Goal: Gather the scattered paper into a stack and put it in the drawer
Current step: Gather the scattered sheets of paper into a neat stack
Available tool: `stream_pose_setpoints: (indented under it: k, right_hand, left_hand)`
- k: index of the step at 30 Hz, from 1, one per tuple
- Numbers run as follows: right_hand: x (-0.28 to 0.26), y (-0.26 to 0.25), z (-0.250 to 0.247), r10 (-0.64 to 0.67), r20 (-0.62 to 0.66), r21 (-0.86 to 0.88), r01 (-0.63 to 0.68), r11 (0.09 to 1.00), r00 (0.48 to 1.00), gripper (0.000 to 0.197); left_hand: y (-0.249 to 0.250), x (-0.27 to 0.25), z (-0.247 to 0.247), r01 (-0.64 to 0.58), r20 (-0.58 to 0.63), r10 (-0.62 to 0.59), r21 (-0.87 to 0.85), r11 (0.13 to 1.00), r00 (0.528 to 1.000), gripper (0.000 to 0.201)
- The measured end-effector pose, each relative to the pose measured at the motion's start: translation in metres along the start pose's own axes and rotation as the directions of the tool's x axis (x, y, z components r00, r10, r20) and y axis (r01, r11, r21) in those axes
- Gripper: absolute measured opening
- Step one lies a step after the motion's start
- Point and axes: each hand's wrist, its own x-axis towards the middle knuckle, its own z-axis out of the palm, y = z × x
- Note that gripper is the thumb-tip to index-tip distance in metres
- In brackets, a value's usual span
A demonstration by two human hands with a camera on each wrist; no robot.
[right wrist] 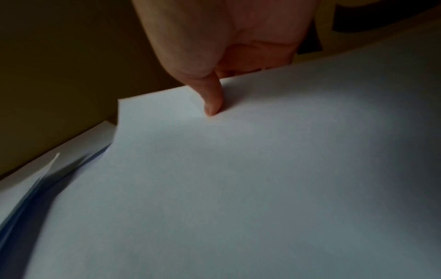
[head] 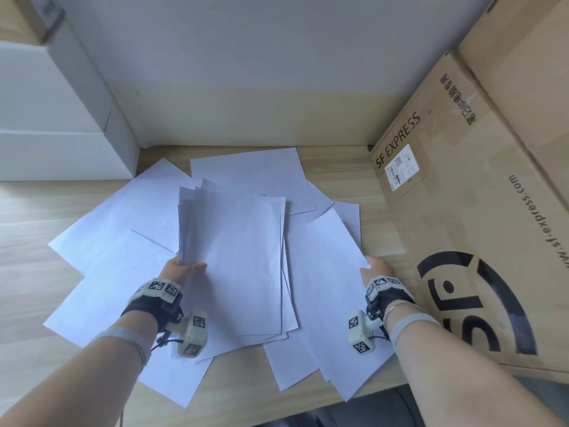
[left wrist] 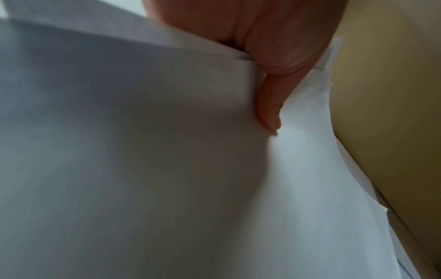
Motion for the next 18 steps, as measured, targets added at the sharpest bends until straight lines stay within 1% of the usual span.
stream_pose_setpoints:
  k: [4, 7, 9, 11, 13, 16, 18]
  right_hand:
    - [-0.002, 0.019, -0.017, 0.090, -0.130, 0.075, -0.081, 0.994, 0.987, 0.031]
    - [-0.002, 0.031, -0.025, 0.166, -0.204, 0.217, -0.121, 0.969, 0.965, 0.029]
    - [-0.001, 0.033, -0.027, 0.193, -0.224, 0.325, -0.113, 0.939, 0.955, 0.027]
    - [0.000, 0.027, -0.028, 0.194, -0.224, 0.368, -0.101, 0.924, 0.955, 0.021]
    - [-0.002, 0.012, -0.027, 0.184, -0.196, 0.377, -0.100, 0.921, 0.963, 0.014]
    - [-0.005, -0.017, -0.016, 0.142, -0.174, 0.446, -0.051, 0.894, 0.974, 0.019]
    - [-0.006, -0.038, -0.005, 0.088, -0.157, 0.434, -0.011, 0.901, 0.984, 0.016]
  left_hand:
    - [-0.002, 0.001, 0.003, -0.002, -0.022, 0.003, 0.020, 1.000, 1.000, 0.039]
    - [-0.003, 0.002, 0.004, -0.009, -0.023, 0.010, 0.030, 1.000, 1.000, 0.040]
    - [-0.004, 0.003, 0.004, -0.014, -0.030, 0.015, 0.033, 0.999, 0.999, 0.038]
    - [-0.005, 0.004, 0.004, -0.010, -0.031, 0.012, 0.041, 0.999, 0.999, 0.035]
    - [-0.004, 0.004, 0.005, -0.013, -0.026, 0.013, 0.034, 0.999, 1.000, 0.025]
    - [-0.004, 0.003, 0.005, 0.001, -0.019, 0.000, 0.037, 0.999, 1.000, 0.015]
    - [-0.003, 0.003, 0.005, 0.013, 0.004, -0.013, 0.026, 1.000, 1.000, 0.003]
